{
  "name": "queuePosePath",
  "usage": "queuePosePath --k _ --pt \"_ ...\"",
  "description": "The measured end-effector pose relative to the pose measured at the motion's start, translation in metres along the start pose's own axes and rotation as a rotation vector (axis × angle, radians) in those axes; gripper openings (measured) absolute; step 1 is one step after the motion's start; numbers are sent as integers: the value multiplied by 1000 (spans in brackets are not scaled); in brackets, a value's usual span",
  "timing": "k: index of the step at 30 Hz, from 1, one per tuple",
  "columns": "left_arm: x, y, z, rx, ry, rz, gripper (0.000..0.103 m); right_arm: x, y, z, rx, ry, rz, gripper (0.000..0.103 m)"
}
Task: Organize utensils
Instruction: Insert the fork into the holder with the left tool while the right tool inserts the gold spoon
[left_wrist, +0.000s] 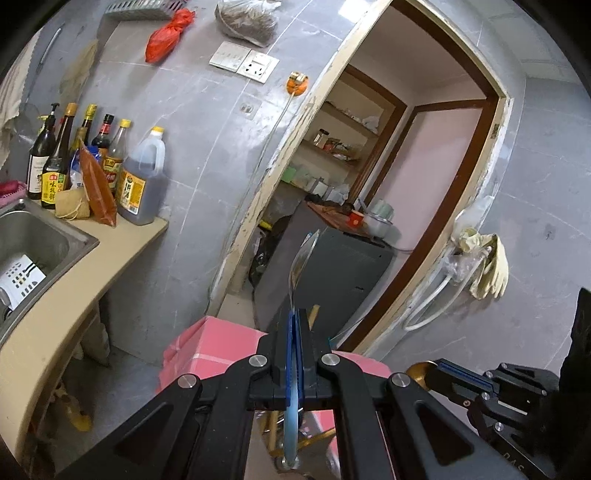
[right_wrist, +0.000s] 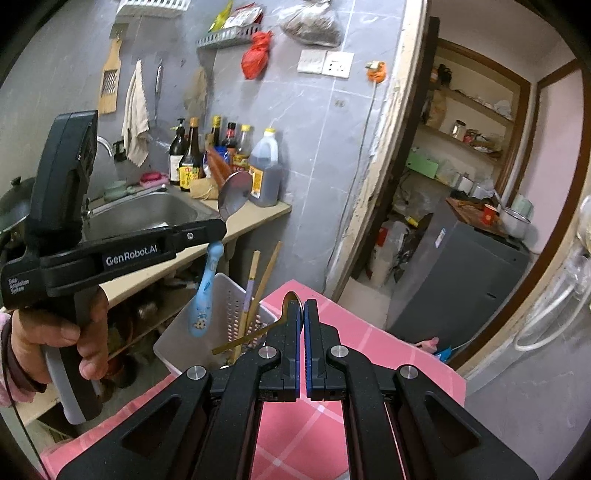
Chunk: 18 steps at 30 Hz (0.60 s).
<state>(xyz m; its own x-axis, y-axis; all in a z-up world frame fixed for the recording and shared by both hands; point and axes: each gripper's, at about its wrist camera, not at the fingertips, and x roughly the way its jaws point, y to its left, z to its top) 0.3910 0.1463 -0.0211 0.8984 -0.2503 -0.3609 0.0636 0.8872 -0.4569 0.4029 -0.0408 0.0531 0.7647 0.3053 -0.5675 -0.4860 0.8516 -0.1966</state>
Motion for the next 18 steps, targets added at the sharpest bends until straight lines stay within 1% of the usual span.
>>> queuePosePath --k 4,9,18 --pt "1 -1 -6 23 5 5 2 11 3 -1 -8 17 6 2" --pt "3 -1 -11 49 17 3 2 22 1 0 13 39 31 2" --pt "5 6 -15 40 53 -10 2 39 -3 -2 68 59 109 2"
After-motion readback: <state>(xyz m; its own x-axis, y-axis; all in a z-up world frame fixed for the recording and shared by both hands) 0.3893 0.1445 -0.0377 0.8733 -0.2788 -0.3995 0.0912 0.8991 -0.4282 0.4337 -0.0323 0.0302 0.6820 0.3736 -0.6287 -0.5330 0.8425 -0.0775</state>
